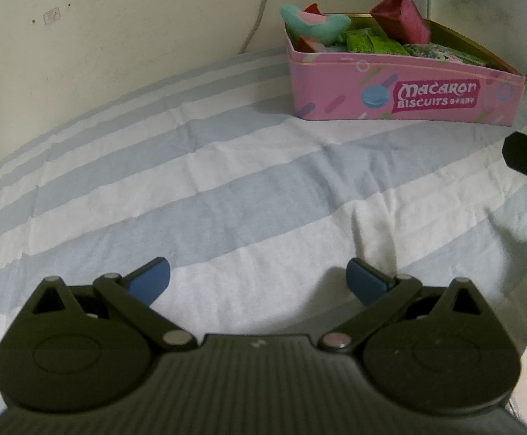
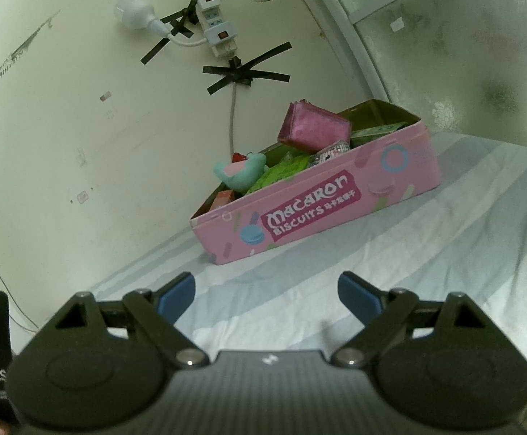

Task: Organize objects

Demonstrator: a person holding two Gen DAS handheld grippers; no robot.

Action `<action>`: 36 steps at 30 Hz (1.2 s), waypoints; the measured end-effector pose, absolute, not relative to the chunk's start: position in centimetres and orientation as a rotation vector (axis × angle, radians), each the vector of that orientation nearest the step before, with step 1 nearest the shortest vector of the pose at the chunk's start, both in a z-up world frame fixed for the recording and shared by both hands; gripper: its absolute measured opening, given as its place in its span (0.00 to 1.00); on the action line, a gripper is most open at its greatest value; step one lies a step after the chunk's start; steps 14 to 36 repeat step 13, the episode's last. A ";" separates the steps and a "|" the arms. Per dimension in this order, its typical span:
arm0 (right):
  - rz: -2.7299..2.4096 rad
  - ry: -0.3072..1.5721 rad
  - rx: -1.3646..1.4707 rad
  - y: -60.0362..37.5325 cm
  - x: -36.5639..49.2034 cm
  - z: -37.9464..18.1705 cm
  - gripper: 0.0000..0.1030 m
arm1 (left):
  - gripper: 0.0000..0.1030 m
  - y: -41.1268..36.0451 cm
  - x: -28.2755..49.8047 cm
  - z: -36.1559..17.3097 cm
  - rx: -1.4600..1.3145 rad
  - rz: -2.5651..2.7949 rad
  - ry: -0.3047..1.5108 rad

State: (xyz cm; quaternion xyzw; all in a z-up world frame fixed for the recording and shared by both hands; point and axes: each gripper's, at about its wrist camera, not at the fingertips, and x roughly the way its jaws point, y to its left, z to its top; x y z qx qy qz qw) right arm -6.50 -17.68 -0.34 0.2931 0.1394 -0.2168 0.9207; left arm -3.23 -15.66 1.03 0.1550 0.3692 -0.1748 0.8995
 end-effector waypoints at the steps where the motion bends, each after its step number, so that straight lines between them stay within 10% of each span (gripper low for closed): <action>1: -0.445 0.286 0.601 -17.7 -6.5 -0.3 0.87 | 1.00 -15.6 -3.2 1.1 0.320 -0.364 0.763; 36: -0.443 0.293 0.595 -17.4 -6.1 -0.4 0.87 | 1.00 -15.4 -3.6 1.7 0.301 -0.396 0.722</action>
